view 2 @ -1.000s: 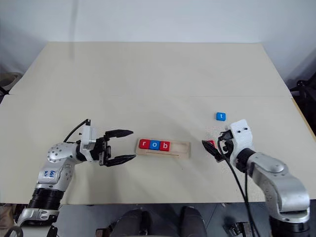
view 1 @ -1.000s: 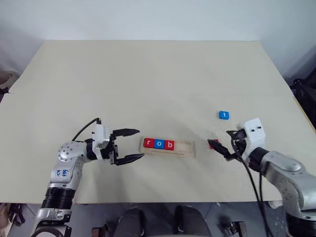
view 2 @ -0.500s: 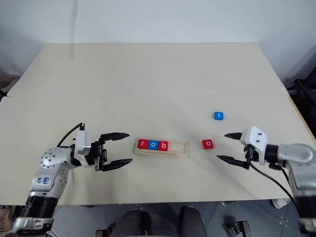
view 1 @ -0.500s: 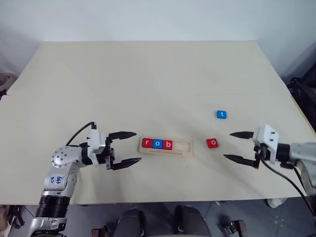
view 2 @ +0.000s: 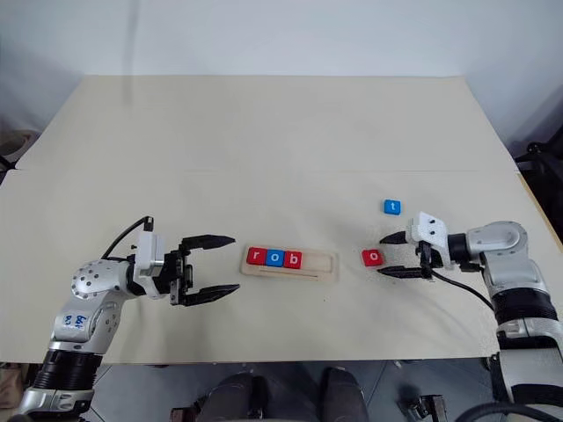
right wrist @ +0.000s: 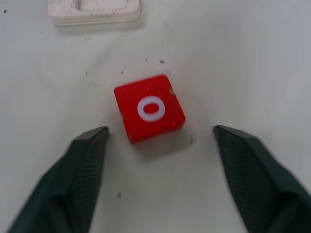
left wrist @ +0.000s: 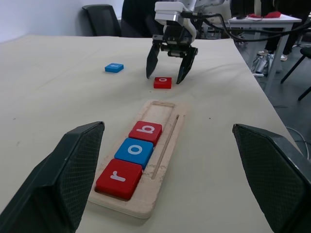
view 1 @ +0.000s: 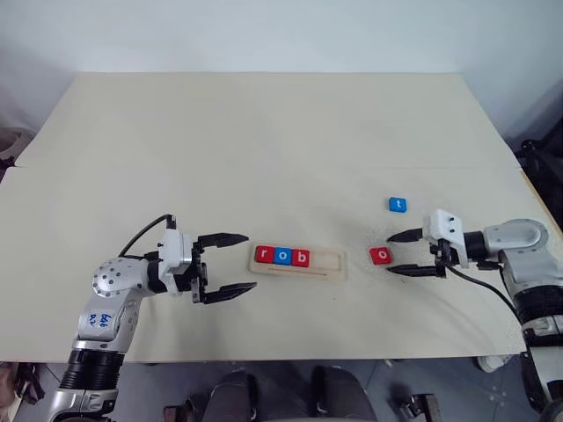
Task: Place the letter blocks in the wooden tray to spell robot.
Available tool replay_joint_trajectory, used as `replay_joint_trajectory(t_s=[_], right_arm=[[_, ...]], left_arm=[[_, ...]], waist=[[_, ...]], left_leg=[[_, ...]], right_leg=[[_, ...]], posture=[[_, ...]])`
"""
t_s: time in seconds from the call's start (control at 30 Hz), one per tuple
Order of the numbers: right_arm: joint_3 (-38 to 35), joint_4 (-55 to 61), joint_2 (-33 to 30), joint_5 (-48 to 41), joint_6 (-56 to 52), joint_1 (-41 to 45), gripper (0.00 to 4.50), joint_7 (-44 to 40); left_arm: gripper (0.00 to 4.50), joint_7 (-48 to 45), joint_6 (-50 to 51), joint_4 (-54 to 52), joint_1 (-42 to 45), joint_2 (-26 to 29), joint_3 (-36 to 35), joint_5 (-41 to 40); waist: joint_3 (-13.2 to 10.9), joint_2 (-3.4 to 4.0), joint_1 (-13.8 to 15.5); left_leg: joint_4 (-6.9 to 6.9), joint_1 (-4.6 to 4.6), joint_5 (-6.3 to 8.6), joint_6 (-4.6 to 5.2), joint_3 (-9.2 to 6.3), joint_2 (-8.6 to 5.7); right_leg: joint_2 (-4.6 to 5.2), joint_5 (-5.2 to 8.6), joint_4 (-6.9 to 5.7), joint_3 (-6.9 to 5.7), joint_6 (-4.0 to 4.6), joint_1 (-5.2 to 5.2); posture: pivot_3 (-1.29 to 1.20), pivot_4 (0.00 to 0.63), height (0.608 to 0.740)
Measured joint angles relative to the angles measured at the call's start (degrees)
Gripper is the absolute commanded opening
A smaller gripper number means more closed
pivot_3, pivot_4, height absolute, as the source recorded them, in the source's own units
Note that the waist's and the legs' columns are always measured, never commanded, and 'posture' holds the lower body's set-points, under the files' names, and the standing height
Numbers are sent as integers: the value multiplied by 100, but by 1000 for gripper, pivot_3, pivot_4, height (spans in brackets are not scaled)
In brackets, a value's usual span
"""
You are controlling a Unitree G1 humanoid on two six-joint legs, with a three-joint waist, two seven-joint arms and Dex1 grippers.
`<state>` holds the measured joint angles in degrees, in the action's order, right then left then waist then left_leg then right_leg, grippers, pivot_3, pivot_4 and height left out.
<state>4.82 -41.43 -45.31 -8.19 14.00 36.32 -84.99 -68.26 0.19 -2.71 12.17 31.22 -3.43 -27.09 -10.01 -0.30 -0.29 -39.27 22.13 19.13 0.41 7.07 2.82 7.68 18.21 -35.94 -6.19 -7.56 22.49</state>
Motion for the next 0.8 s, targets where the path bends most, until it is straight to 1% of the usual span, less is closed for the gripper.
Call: replay_joint_trajectory(t_s=[0.1, 0.13, 0.4, 0.47, 0.53, 0.63, 0.73, 0.8], right_arm=[[49, -181, 107, 51, 168, 149, 1588, -41], [52, -214, 121, 61, 218, 176, 1461, -45], [90, -406, 199, 131, 413, 305, 1463, -93], [89, -291, 199, 106, 280, 289, 1463, -102], [92, 119, 209, 9, -74, 178, 1463, -125], [93, 1195, 244, -269, -999, -66, 1463, -80], [145, 2182, 430, -372, -2029, -130, 1463, 334], [232, 2627, 555, -339, -2515, -143, 1463, 645]], left_arm=[[4500, 27, 2, -72, -13, 3, -1, 0], [4500, 37, 2, -91, -13, 7, -1, 0], [4500, 117, 27, -109, -43, 40, -6, 0], [4500, 118, 38, -109, -50, 56, -8, 0], [4500, 119, 41, -113, -52, 60, -11, -1], [4500, 119, 41, -111, -54, 62, -12, -2], [4500, 119, 41, -109, -50, 51, 0, -2], [4500, 119, 41, -107, -50, 36, 5, -1]], waist=[[0, 0, -3], [0, 0, -3], [0, 0, -6], [0, 0, -5], [0, 1, -1], [0, 2, 7], [0, 2, 7], [0, 2, 8]], left_leg=[[-1, -1, 0, 0, 0, 0], [-1, -1, 0, 0, -1, 0], [-2, -1, 0, -1, -1, 1], [-2, -1, 0, -1, -1, 1], [-2, 0, 0, -1, -5, 2], [-2, 0, 0, -1, -13, 2], [-2, 0, 0, -1, -14, 2], [-2, 1, 0, -1, -13, 1]], right_leg=[[0, 0, -2, 0, 0, 0], [0, 0, -2, 1, 0, 0], [0, 0, -2, 0, 0, -1], [0, 0, -3, 1, 0, 0], [0, 0, -4, 1, 0, 1], [0, 0, -6, 2, 0, 2], [1, 0, -7, 2, 0, 3], [1, 0, -6, 2, 0, 4]], posture=[[0, 150, 740], [0, 150, 740], [0, 150, 740], [0, 150, 740], [0, 150, 740], [0, 150, 740], [0, 150, 740], [0, 150, 740]])
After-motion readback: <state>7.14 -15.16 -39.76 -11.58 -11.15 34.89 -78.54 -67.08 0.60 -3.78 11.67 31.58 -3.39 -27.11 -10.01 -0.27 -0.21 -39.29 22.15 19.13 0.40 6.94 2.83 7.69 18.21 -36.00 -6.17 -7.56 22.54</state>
